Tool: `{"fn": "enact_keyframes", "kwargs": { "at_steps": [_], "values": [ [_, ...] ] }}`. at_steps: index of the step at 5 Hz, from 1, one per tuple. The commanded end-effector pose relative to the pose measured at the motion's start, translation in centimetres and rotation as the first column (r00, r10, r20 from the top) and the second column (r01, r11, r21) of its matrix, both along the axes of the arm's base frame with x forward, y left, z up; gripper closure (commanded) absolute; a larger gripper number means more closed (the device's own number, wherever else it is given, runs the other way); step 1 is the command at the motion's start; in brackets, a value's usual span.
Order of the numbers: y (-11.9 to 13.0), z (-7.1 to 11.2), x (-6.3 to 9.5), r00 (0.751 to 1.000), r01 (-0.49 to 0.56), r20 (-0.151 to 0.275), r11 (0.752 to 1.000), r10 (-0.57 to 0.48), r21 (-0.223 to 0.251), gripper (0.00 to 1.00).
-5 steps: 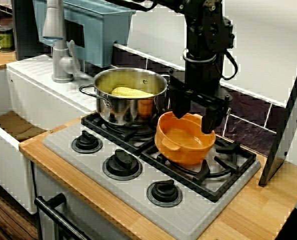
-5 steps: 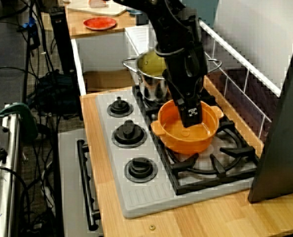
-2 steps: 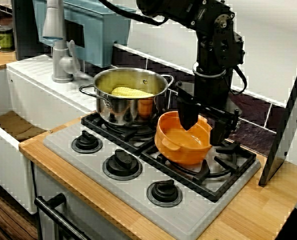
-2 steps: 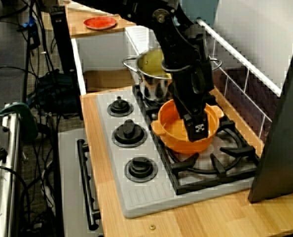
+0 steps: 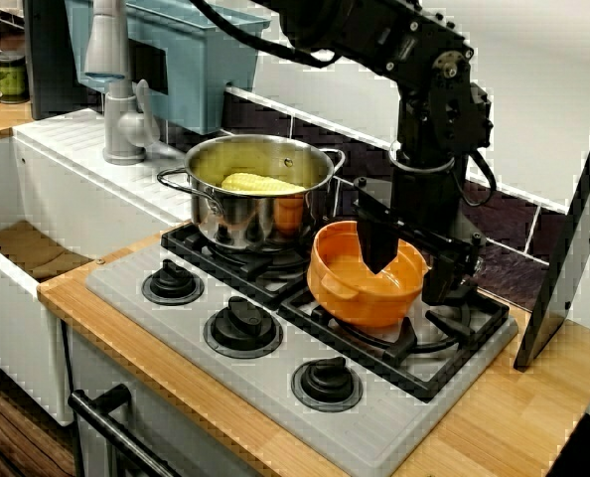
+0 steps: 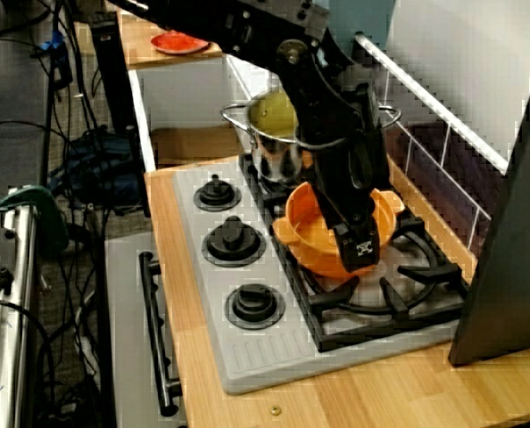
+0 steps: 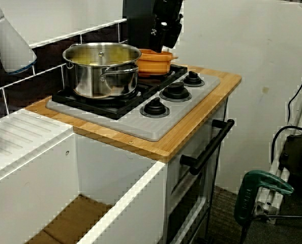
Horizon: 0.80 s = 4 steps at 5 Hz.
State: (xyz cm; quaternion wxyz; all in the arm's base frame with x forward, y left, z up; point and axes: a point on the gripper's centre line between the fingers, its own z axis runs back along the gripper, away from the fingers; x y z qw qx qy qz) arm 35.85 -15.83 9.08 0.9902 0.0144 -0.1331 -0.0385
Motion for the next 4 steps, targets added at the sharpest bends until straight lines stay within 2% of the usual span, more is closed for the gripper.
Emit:
{"fn": "enact_keyframes", "kwargs": {
  "at_steps": [1, 3, 4],
  "values": [
    [-0.1, -0.5, -0.1, 1.0, -0.006, 0.025, 1.0, 0.006, -0.003, 0.0],
    [0.2, -2.1, 0.2, 0.998, -0.045, 0.032, 0.999, 0.044, 0.014, 0.0],
    [0.4, -2.3, 0.2, 0.997, -0.063, 0.037, 0.998, 0.063, 0.006, 1.0]
  ]
}}
